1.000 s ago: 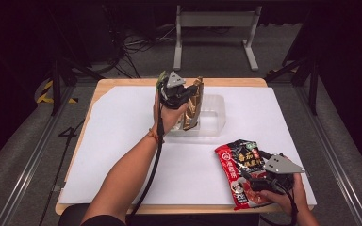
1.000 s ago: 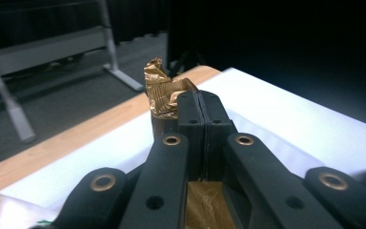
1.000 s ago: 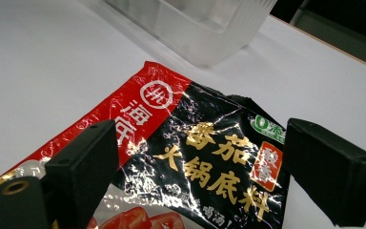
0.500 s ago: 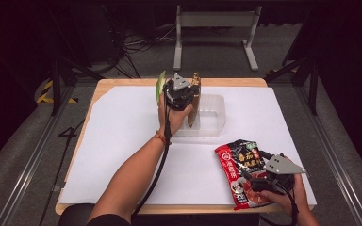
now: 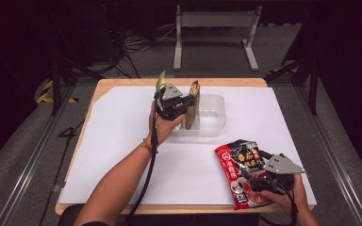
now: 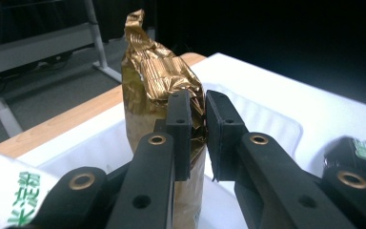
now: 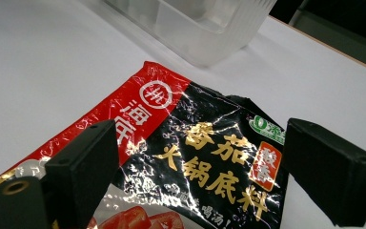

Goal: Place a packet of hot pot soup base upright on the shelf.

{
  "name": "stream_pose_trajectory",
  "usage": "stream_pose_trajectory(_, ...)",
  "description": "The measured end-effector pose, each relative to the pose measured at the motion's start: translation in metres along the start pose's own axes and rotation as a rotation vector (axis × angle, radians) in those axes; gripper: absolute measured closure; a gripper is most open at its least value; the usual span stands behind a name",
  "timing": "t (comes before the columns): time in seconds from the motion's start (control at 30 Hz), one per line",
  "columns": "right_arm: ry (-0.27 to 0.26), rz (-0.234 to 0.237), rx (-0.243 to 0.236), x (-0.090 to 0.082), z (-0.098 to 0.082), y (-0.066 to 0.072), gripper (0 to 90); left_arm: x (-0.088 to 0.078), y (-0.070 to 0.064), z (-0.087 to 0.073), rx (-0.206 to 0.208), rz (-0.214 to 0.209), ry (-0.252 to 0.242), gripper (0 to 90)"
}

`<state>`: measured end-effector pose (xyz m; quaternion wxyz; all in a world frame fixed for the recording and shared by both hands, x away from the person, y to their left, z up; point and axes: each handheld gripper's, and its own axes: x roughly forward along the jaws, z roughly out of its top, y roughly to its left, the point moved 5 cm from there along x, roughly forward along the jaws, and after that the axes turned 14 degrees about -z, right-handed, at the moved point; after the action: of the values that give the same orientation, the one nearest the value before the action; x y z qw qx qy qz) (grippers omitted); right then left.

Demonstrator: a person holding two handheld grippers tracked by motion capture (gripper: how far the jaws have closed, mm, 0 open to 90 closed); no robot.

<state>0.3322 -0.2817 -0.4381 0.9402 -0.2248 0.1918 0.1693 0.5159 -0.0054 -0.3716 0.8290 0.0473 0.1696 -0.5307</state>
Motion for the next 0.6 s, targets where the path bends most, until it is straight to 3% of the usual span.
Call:
stream_pose_trajectory(0.4,0.008,-0.001,0.002,0.001,-0.001,0.0,12.9,-0.027,0.0,-0.012,0.027,-0.044,0.017,77.3)
stream_pose_trajectory(0.6,0.014,-0.002,0.008,0.003,-0.002,-0.001,12.9,-0.035,-0.001,-0.017,0.057,-0.043,0.039,78.1)
